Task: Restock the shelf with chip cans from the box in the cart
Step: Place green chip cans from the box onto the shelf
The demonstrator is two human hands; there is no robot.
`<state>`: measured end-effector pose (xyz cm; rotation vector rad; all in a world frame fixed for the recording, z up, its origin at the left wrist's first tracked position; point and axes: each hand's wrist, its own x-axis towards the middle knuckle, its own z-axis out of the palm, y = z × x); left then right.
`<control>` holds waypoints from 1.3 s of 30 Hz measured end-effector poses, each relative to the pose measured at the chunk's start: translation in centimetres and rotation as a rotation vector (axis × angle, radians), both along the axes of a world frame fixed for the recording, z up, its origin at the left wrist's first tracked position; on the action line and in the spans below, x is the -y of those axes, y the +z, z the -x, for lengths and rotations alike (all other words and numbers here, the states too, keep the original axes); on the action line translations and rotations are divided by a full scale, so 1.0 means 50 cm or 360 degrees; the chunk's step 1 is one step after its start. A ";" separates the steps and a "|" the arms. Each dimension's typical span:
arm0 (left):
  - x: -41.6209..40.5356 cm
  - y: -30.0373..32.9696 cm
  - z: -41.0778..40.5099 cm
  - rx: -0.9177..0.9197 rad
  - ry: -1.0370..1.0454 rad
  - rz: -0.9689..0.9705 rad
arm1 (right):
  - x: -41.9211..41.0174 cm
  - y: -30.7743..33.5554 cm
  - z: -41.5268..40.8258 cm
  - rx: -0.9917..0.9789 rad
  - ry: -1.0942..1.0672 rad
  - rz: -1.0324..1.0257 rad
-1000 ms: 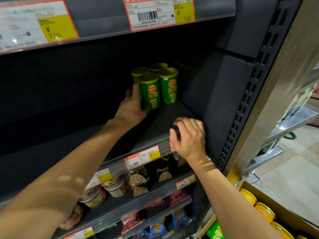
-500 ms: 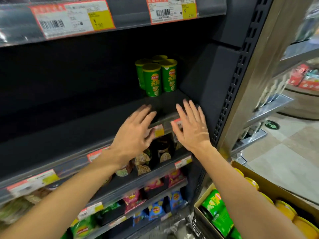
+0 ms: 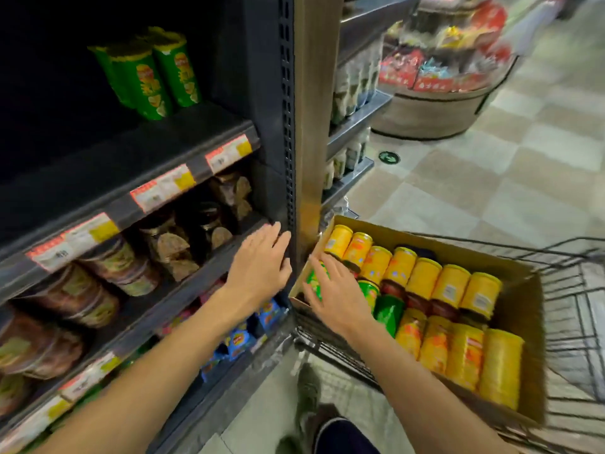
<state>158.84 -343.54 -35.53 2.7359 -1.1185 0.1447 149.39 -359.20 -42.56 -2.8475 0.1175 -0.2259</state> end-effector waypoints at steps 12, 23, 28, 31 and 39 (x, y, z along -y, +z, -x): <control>0.201 -0.162 0.086 -0.0300 -0.0415 -0.0310 | 0.142 -0.112 0.190 -0.0386 -0.0577 -0.0231; 0.301 -0.253 0.039 -0.0523 -0.0361 -0.0686 | 0.271 -0.232 0.068 -0.0959 -0.0779 -0.0660; 0.293 -0.285 0.032 -0.0624 -0.0256 -0.0818 | 0.290 -0.282 0.011 -0.0955 -0.1089 -0.1153; 0.286 -0.304 0.023 -0.0674 -0.0215 -0.0907 | 0.302 -0.293 -0.010 -0.1014 -0.1128 -0.1361; 0.294 -0.336 -0.025 -0.0786 -0.0256 -0.1111 | 0.352 -0.284 0.027 -0.1015 -0.1106 -0.1522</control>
